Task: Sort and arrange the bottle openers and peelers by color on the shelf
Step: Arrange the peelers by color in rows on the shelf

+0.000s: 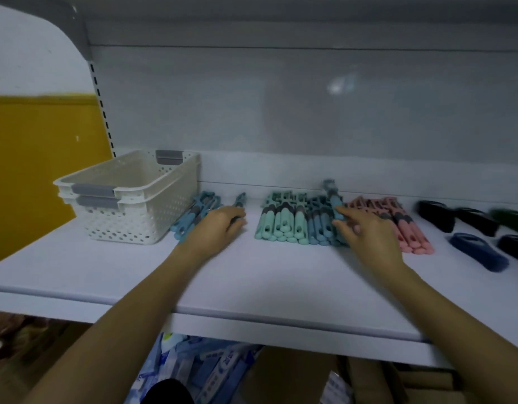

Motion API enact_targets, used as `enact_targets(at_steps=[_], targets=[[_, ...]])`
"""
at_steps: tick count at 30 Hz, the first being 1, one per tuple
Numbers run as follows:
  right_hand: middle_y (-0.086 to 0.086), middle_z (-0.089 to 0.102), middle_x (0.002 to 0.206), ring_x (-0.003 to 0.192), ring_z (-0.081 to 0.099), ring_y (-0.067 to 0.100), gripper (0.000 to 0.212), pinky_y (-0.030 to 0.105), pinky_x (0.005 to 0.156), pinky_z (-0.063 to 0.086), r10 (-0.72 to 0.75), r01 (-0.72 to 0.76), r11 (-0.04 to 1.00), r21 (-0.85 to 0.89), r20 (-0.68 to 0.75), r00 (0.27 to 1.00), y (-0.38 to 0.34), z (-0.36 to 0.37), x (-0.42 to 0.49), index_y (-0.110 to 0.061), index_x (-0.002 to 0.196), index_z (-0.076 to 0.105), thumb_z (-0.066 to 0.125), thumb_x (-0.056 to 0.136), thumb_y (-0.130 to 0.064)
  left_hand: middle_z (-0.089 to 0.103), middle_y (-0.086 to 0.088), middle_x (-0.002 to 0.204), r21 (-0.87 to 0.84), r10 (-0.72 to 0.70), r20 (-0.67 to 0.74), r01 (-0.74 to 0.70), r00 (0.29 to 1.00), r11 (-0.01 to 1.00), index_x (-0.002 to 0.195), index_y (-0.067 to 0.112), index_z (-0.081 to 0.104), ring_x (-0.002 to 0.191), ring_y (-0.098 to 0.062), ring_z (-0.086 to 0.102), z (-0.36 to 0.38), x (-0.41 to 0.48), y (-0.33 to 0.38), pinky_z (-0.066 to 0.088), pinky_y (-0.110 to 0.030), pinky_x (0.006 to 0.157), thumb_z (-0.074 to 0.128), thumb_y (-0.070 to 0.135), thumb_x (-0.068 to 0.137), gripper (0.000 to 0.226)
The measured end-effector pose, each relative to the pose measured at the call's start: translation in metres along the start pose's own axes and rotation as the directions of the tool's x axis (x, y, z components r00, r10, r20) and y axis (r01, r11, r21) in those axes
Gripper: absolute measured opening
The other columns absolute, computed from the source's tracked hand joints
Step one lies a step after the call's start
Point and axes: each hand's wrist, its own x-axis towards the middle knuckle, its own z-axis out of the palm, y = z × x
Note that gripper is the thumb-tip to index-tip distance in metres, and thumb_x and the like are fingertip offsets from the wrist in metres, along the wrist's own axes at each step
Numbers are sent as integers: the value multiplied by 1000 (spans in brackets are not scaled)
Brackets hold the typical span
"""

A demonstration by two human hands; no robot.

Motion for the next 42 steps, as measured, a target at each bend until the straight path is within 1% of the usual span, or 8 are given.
enact_targets(at_steps=[3,6,13,18,22,27,34,42], targets=[[20,68,99,89,60,33,34,33,73,45,50,-43,994,-98,64,997,6,6,-9,-12,120,63,61,88,-23,64,-18,117,-83,-14,-152,2,988,997,115,-3,63,102,-29,63,-1,8,16,43,-25,91,59,11,90,29],[21,70,87,76,63,35,30,36,68,50,-53,57,993,-104,46,998,6,12,-13,-2,110,67,68,80,-9,62,-18,120,-80,111,-202,-129,973,988,115,-4,63,105,-29,63,2,18,45,43,-28,96,61,13,89,31],[10,71,76,65,62,28,22,31,62,48,-117,111,987,-121,-48,992,14,7,-16,-5,93,73,73,71,-3,71,-17,102,2,377,-133,-380,917,925,97,-2,71,89,-29,69,47,35,115,48,-28,85,64,12,77,25],[5,72,78,65,61,26,24,30,62,43,-81,70,990,-120,-85,993,17,7,-19,-9,93,73,75,70,-3,62,-11,121,2,212,-1,-212,977,977,116,5,62,106,-29,58,73,36,120,47,-36,88,51,20,94,28],[7,73,83,71,64,27,22,37,66,50,-77,73,994,-78,-45,996,17,13,-17,-8,95,73,74,73,-7,65,-8,109,72,180,64,-185,982,980,114,10,60,98,-27,59,76,32,114,47,-39,79,49,27,94,29],[4,72,77,66,64,23,20,32,65,45,-109,103,987,-123,-47,993,13,14,-17,-10,90,74,74,70,-8,68,-10,68,164,223,20,-224,975,961,97,8,67,58,-26,63,76,31,108,51,-30,51,58,19,74,27],[8,72,87,76,64,26,29,31,73,44,-76,72,992,-101,-36,996,16,22,-17,-5,99,72,57,74,-9,64,-18,117,123,233,-21,-229,972,966,117,-1,61,102,-31,63,89,31,101,43,-44,95,55,-2,80,38],[13,68,104,89,64,31,34,41,79,49,-122,120,984,-133,-1,993,16,23,-18,-2,107,68,58,75,-12,43,2,145,220,106,61,-117,992,968,141,18,36,132,-15,37,84,30,106,13,-35,113,35,16,99,42]])
